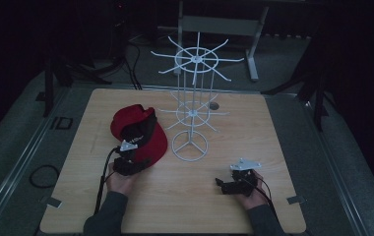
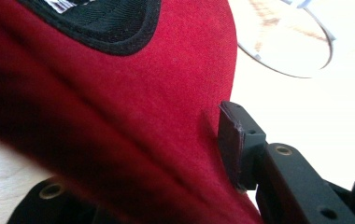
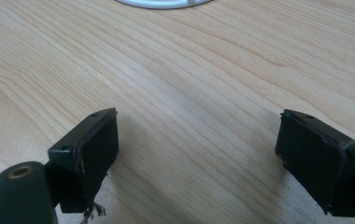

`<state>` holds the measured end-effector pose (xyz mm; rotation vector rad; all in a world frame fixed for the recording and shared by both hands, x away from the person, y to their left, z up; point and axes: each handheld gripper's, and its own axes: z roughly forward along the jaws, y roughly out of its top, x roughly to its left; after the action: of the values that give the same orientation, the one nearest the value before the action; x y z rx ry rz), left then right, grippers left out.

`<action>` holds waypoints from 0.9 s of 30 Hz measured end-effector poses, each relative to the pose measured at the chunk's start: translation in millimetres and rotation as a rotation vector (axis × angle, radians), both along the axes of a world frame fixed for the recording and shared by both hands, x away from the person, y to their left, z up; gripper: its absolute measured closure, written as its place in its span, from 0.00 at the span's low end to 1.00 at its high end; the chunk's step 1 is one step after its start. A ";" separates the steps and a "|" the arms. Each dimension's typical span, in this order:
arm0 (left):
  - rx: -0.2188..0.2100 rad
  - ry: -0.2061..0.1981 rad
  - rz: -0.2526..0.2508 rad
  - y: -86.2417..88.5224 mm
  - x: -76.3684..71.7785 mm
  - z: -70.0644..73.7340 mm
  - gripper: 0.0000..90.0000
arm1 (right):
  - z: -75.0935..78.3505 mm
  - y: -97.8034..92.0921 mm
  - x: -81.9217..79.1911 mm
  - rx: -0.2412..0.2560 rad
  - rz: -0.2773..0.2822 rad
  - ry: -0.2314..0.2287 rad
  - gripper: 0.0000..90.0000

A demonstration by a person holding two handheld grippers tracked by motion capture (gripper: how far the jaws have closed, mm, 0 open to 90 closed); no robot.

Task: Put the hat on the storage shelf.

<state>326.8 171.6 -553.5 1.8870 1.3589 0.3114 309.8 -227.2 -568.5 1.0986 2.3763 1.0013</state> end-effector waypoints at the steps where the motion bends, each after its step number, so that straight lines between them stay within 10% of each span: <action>1: 0.005 -0.005 0.003 0.4 -0.4 0.2 0.75 | 0.0 0.0 0.0 0.000 0.000 0.000 0.15; 9: 0.087 -0.043 -0.001 -1.3 -4.3 5.0 0.75 | 0.0 0.0 0.0 0.000 0.000 0.000 0.15; 27: 0.033 -0.068 -0.015 8.2 -7.6 14.9 0.87 | 0.0 0.0 0.0 0.000 0.000 0.000 0.15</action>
<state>319.3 179.8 -538.5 1.8954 1.3004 0.3890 309.8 -227.2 -568.5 1.0989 2.3767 1.0014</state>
